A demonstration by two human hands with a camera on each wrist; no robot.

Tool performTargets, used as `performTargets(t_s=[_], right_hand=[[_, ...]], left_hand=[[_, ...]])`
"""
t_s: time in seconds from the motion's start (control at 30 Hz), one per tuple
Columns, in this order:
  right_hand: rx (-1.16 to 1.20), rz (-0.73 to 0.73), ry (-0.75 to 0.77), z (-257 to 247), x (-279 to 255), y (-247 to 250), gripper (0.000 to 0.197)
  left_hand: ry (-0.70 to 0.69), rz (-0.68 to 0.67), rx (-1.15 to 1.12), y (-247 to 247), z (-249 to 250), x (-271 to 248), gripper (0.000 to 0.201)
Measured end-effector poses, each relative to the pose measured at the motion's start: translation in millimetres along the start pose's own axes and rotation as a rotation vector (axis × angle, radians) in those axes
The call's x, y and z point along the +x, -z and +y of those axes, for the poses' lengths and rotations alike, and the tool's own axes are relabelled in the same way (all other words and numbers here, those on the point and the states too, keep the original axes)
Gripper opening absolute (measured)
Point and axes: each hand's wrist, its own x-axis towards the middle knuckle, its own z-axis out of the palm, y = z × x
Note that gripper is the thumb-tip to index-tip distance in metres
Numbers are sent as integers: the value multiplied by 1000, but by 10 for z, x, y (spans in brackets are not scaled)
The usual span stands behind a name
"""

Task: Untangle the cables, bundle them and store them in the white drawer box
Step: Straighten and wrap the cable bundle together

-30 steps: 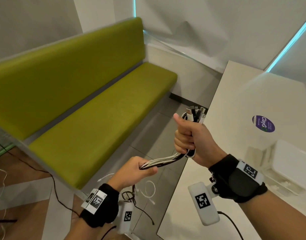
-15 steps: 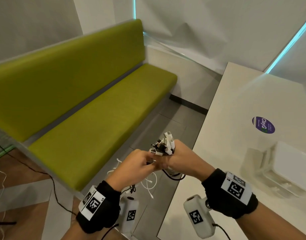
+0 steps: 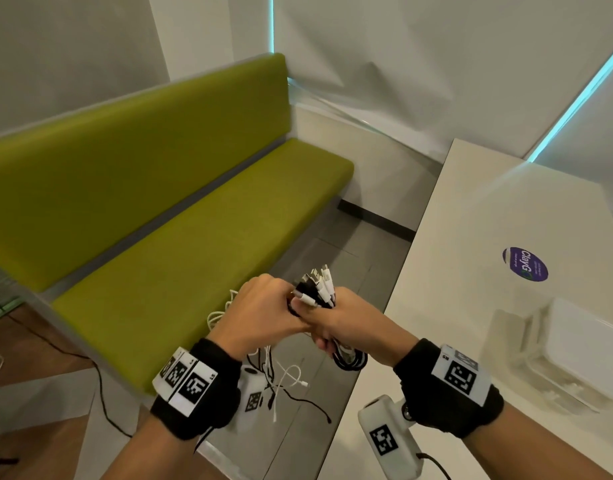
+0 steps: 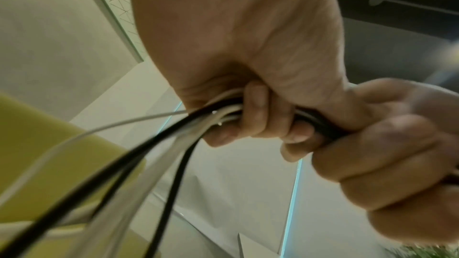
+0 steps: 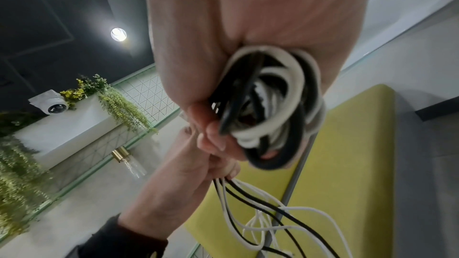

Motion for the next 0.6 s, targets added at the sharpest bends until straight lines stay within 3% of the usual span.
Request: performTargets(t_s=[0.13, 0.27, 0.4, 0.5, 0.6], right_hand=[[-17, -49, -12, -12, -20, 26, 39], [-60, -91, -33, 21, -69, 54, 40], [-142, -132, -26, 40, -138, 59, 39], [-137, -131, -2, 17, -145, 60, 35], [-137, -18, 59, -11, -128, 105, 35]], left_hand=[[-18, -35, -27, 34, 3, -14, 61], [-39, -190, -153, 64, -18, -48, 65], [-55, -334, -190, 131, 13, -62, 44], [-57, -343, -256, 207, 63, -47, 28], [-56, -292, -338, 256, 95, -26, 15]])
